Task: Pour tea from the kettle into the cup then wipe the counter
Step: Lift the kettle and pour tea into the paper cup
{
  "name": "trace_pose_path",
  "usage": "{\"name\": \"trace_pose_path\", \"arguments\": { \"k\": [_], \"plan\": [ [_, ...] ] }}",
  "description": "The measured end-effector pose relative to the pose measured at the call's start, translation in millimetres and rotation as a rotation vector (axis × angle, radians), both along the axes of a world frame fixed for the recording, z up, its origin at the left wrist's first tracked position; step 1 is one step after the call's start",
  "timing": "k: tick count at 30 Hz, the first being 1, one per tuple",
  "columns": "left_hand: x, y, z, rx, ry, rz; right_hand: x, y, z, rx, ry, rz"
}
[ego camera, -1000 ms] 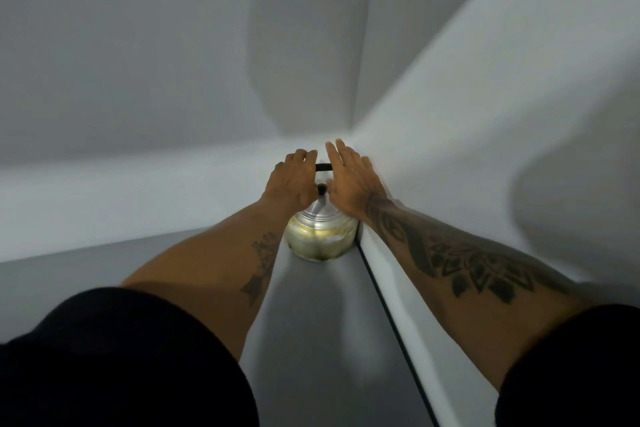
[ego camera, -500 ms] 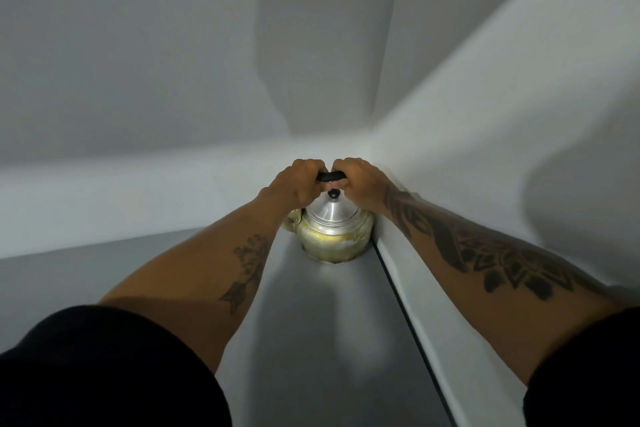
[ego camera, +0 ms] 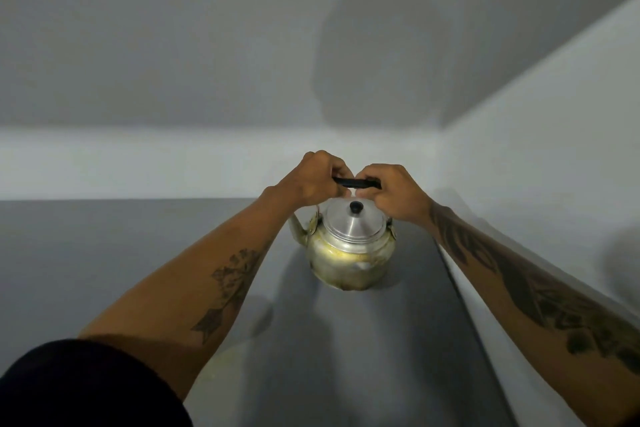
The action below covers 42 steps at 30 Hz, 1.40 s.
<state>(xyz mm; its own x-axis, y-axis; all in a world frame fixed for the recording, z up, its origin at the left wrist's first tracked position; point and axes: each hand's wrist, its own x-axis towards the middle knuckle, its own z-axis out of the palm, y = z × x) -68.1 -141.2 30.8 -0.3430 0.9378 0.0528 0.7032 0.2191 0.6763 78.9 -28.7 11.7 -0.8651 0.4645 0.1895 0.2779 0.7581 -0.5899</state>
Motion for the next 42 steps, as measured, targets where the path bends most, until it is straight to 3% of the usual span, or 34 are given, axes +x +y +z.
{"name": "trace_pose_path", "arguments": {
  "k": [12,20,24,42],
  "plan": [
    [-30,-179,-23,0.157,-0.151,0.179,-26,-117,25,-0.066,-0.052,0.258],
    [-43,-288,-94,-0.153,-0.053,0.283,-46,-161,37,0.075,-0.16,0.389],
    [-44,-303,-121,-0.223,-0.046,0.304,-58,-178,42,0.142,-0.251,0.439],
    [-43,-314,-129,-0.107,-0.067,0.28,-83,-217,62,0.323,-0.444,0.531]
  ]
}}
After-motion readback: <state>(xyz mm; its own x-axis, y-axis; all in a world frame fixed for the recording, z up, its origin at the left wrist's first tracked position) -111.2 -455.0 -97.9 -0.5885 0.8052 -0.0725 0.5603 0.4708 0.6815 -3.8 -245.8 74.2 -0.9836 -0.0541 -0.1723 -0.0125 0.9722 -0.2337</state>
